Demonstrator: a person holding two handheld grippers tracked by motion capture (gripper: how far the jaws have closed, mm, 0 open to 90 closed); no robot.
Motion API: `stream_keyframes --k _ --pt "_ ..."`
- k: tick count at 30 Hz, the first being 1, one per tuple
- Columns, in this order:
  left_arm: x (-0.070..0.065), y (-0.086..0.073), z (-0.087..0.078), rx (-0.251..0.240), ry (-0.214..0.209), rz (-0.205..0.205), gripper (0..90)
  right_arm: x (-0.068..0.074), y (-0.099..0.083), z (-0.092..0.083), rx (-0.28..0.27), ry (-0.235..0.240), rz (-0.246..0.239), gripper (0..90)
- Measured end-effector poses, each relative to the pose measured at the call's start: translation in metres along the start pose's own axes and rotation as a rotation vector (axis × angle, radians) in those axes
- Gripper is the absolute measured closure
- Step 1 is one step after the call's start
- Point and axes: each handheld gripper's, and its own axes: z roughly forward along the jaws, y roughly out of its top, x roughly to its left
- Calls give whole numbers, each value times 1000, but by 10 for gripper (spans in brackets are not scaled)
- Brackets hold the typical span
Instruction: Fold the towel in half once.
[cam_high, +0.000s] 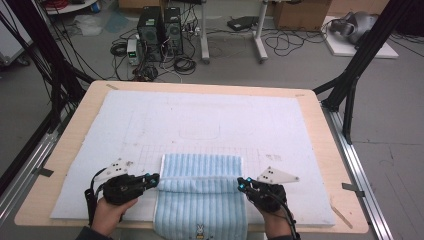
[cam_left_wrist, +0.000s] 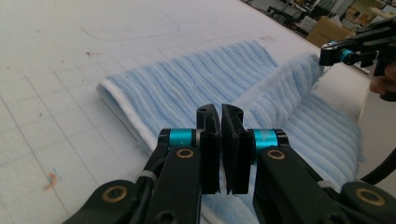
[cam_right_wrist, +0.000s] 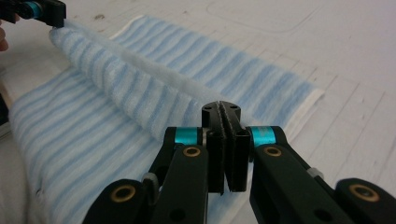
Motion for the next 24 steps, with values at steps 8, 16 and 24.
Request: stream_keyframes --k 8,16,24 --pt "-18 -16 -8 53 -20 35 848 13 -19 -13 17 -1 5 887" --pt "-20 -21 -12 68 -61 43 688 24 -32 -23 26 9 -2 809" --pt "-6 -8 -4 33 31 8 429 16 -21 -23 -26 -73 36 524"
